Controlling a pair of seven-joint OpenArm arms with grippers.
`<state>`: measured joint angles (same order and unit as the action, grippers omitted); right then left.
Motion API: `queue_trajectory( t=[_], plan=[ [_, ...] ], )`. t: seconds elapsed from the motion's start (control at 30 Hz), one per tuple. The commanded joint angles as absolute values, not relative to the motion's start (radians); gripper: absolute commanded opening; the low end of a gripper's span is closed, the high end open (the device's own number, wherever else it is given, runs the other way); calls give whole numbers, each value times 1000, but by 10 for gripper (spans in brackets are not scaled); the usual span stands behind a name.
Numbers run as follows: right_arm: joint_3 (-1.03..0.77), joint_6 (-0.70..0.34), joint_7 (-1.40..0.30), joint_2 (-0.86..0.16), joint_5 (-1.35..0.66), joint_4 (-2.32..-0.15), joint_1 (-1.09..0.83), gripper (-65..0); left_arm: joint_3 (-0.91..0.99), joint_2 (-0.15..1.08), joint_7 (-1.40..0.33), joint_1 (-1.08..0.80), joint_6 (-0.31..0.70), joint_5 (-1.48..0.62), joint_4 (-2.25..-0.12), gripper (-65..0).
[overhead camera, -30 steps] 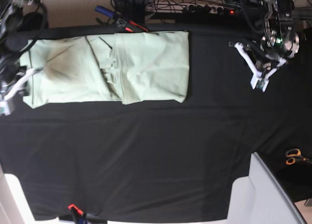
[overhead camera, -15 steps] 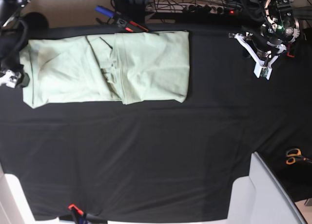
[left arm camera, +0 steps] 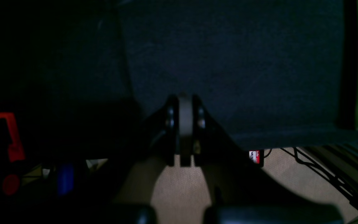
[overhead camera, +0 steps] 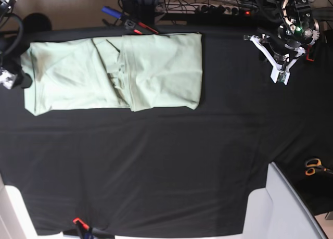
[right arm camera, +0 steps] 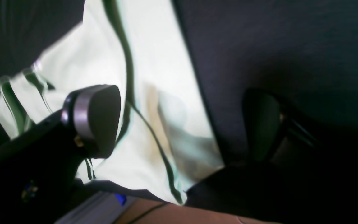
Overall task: Fold the T-shirt properly
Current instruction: 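Grasp the shirt end with the right gripper and drag it toward the arms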
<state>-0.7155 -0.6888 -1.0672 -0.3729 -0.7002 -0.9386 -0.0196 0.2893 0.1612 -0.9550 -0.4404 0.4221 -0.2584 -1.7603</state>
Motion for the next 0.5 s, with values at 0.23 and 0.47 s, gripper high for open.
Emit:
queue_trajectory(
  t=[0.23,0.47],
  plan=[
    [-613,-698,-1035,-344,-727,-957,-31,-62,297,171,-941,-452,420,-260,-1778,-650],
    [-585,-698,-1041,-323,-727,-961,-70,-62,297,173,-941,-452,420,-254,-1774,-650]
  ],
)
